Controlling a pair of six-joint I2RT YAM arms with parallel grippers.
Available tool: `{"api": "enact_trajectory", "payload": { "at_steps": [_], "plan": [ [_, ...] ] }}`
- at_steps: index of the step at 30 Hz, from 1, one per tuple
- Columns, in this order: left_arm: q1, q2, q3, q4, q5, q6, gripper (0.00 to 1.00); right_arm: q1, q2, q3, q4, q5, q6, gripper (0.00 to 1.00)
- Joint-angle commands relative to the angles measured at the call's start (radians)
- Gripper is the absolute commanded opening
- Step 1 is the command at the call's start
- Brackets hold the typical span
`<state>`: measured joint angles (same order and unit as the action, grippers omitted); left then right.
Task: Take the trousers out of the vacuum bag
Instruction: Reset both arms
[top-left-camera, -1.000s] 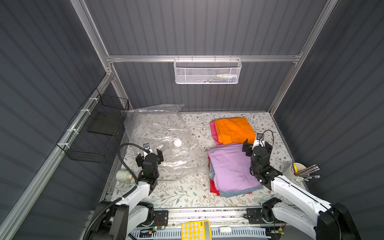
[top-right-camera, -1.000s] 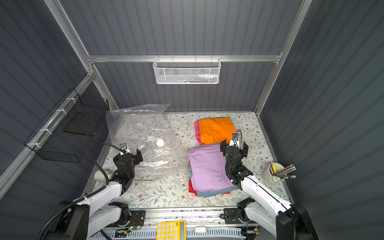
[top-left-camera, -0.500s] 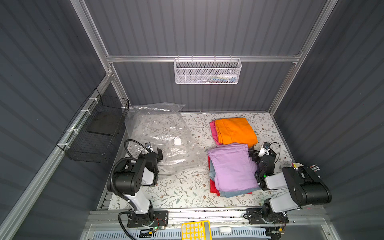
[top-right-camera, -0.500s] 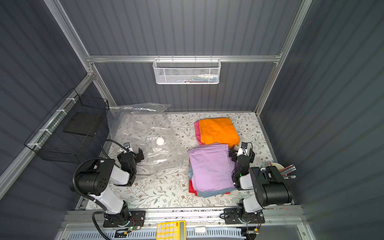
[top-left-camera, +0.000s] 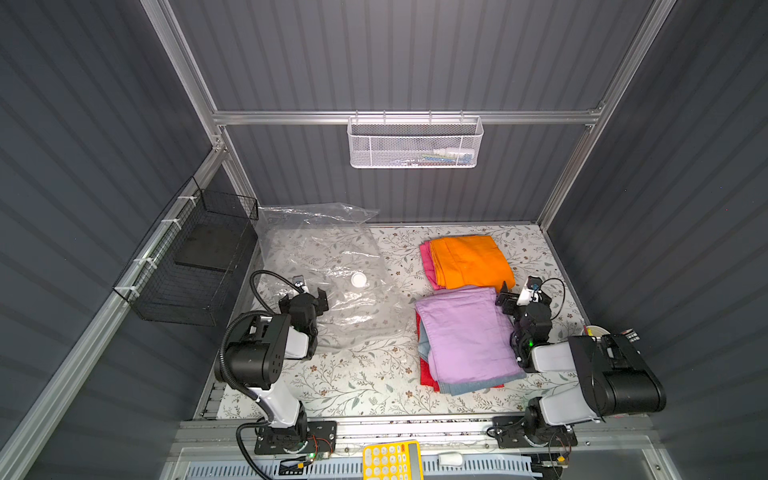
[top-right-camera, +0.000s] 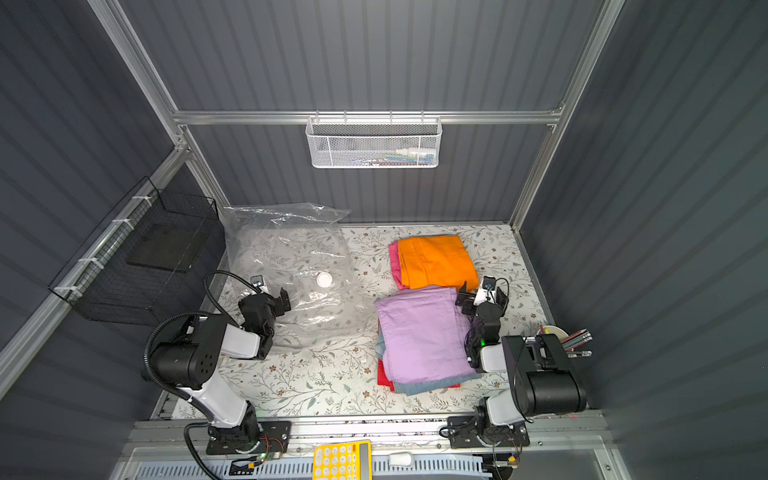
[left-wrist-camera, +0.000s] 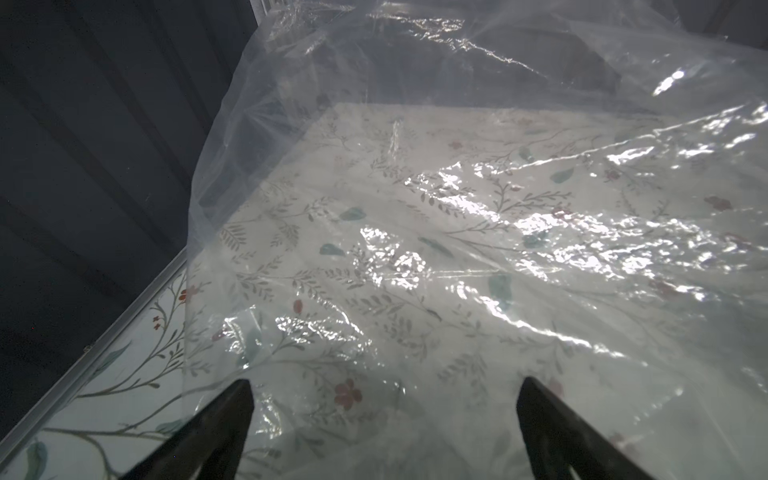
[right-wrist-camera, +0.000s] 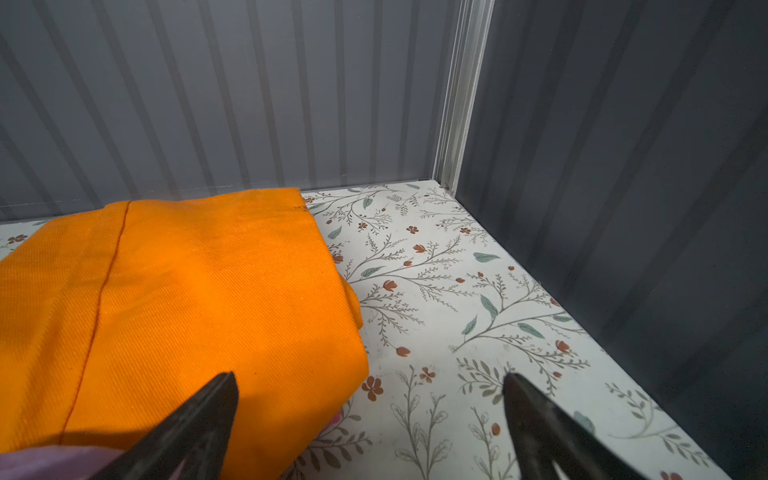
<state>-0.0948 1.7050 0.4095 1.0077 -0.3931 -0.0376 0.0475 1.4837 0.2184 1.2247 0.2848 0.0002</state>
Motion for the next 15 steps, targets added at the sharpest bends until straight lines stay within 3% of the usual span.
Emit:
{"api": "enact_trajectory", "payload": {
  "at_steps": [1,15],
  "plan": [
    [-0.002,0.009,0.034,-0.046,-0.027,-0.009,1.00,0.003,0.002,0.009,-0.010,0.021,0.014,0.99],
    [-0.002,0.012,0.041,-0.056,-0.025,-0.012,1.00,0.003,0.001,0.010,-0.015,0.021,0.014,0.99]
  ]
}}
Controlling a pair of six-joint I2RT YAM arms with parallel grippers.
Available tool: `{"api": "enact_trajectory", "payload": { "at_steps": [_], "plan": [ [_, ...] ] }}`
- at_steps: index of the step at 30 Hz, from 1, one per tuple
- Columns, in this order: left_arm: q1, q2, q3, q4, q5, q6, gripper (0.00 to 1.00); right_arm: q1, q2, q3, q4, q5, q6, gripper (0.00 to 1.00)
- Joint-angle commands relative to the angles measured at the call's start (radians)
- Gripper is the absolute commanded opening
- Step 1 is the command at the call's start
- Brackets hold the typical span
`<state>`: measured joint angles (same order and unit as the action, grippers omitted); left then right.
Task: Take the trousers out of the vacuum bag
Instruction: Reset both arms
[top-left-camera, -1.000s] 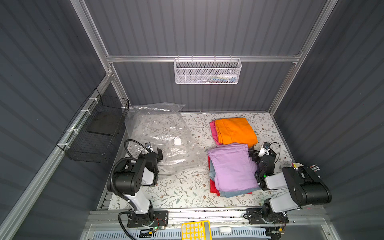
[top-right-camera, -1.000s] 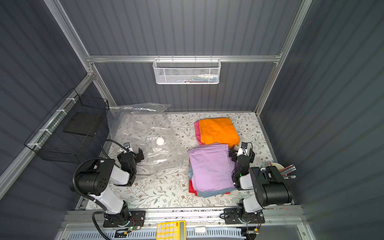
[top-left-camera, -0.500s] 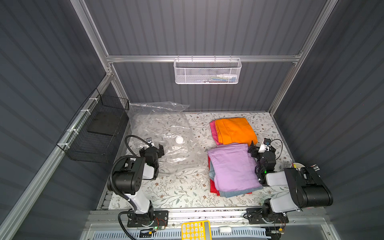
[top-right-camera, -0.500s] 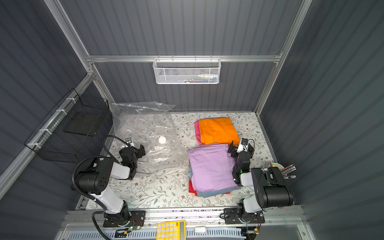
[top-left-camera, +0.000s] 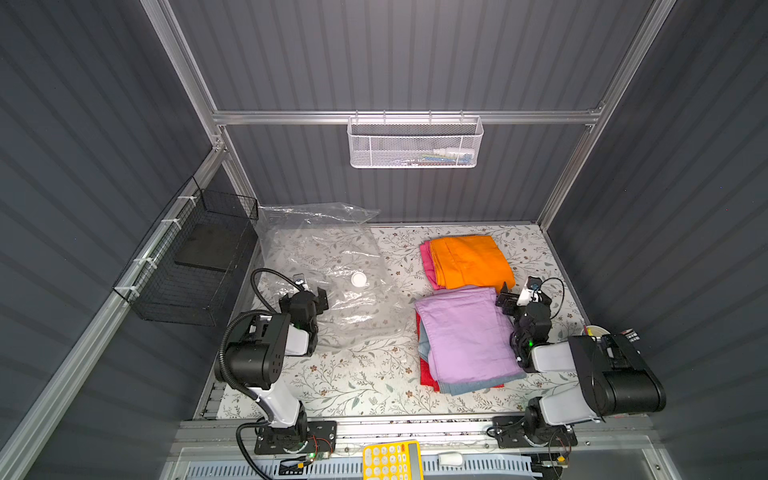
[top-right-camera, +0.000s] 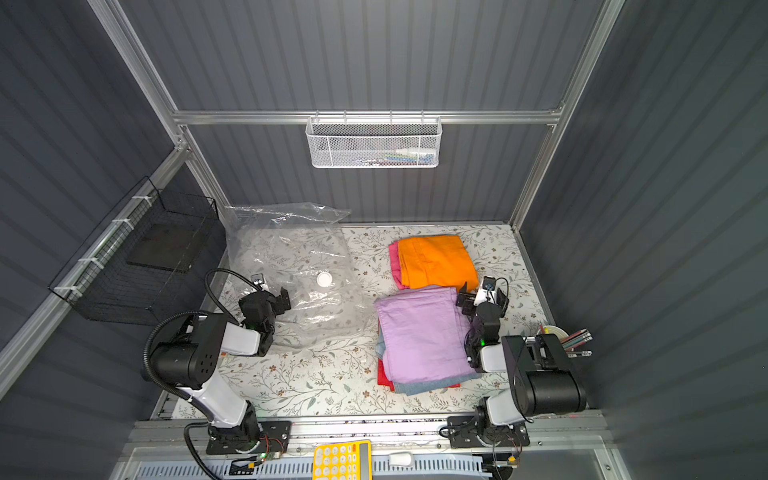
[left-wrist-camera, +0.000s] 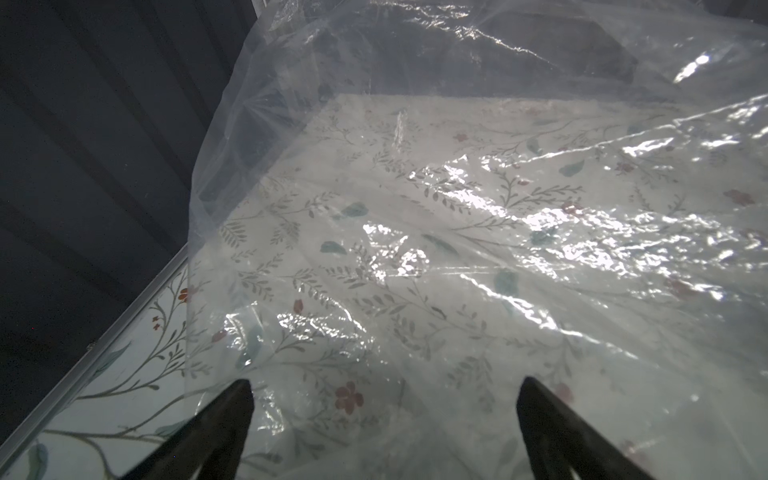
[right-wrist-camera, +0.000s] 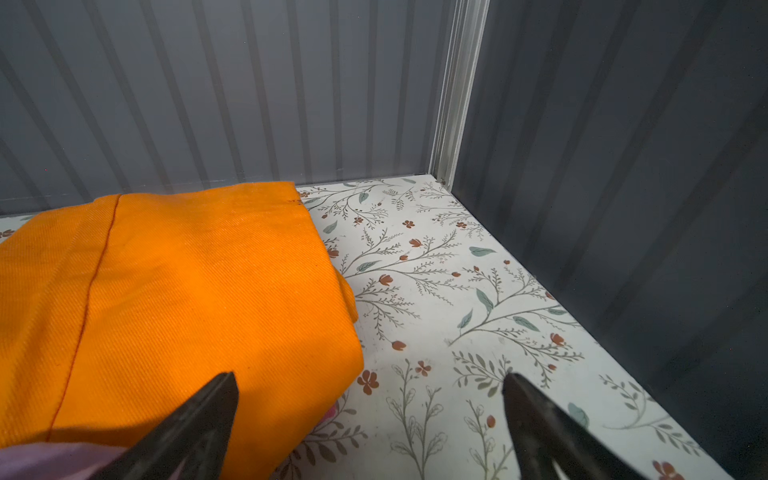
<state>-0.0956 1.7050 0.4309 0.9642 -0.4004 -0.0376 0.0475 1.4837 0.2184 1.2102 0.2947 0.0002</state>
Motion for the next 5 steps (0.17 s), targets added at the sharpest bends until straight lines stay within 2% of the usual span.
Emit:
{"api": "enact_trajectory", "payload": {
  "at_steps": [1,5],
  "plan": [
    [-0.001,0.011,0.019,-0.013,-0.017,-0.011,1.00,0.004,0.001,0.010,0.000,0.011,0.014,0.99],
    [-0.001,0.011,0.017,-0.006,-0.018,-0.005,1.00,0.003,0.002,0.016,-0.010,0.009,0.015,0.99]
  ]
}}
